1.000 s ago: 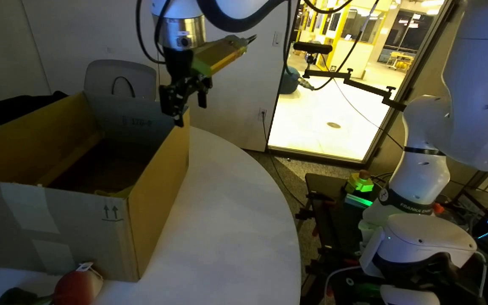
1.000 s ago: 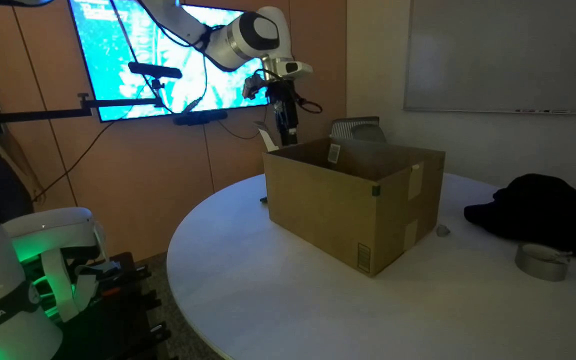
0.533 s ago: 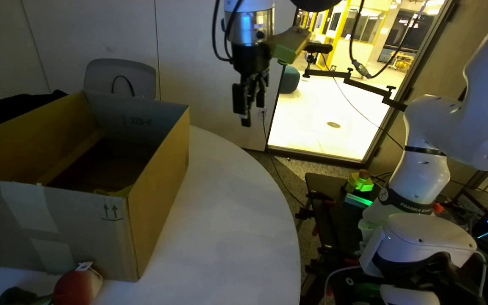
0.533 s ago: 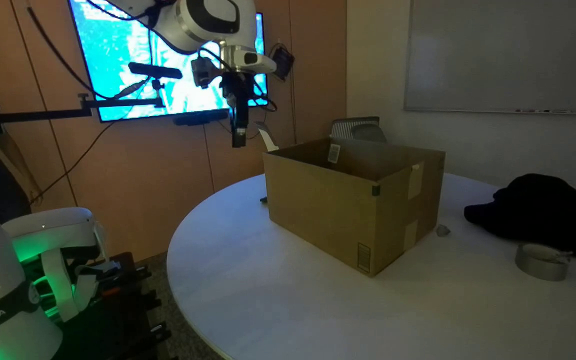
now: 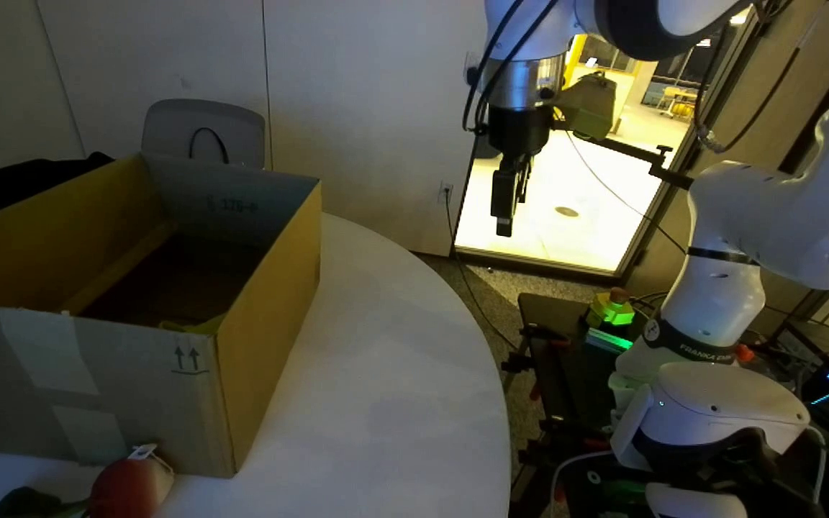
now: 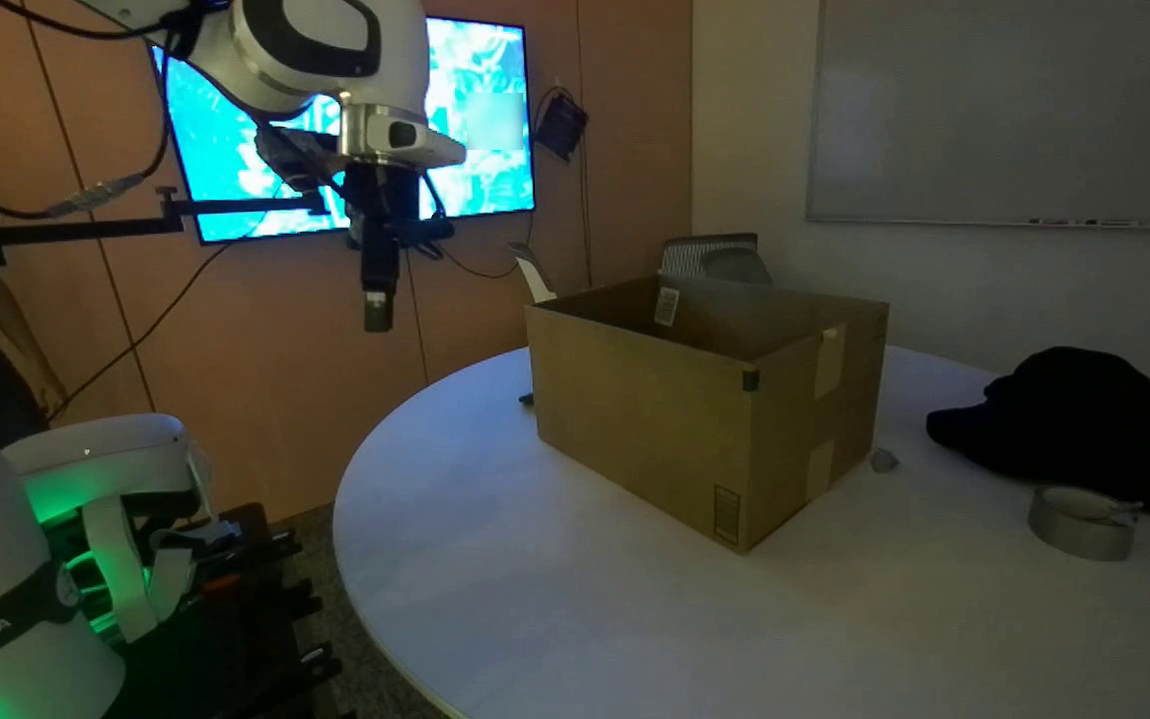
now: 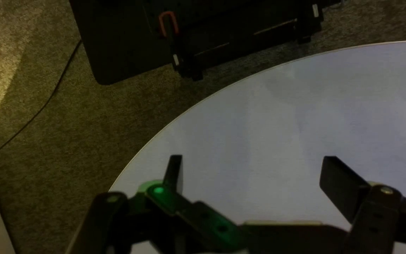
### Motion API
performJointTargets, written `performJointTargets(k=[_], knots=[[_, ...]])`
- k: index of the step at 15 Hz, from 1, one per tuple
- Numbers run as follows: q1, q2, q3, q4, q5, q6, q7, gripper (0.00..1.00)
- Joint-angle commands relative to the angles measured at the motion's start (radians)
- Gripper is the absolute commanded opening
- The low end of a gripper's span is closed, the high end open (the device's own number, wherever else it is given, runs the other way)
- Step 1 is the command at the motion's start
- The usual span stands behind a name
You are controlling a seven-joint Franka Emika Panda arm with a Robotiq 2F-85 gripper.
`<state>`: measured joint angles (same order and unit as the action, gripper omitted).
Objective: Pick up the marker and wrap it on the cloth, the pick up the cloth and put it in the box
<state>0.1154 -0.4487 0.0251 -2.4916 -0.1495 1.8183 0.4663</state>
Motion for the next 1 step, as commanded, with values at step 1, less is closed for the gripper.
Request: performJointTargets(k=[1], knots=[[-0.047,-0.006,0.043,-0.004,0.017,0.004,-0.017,1.00]])
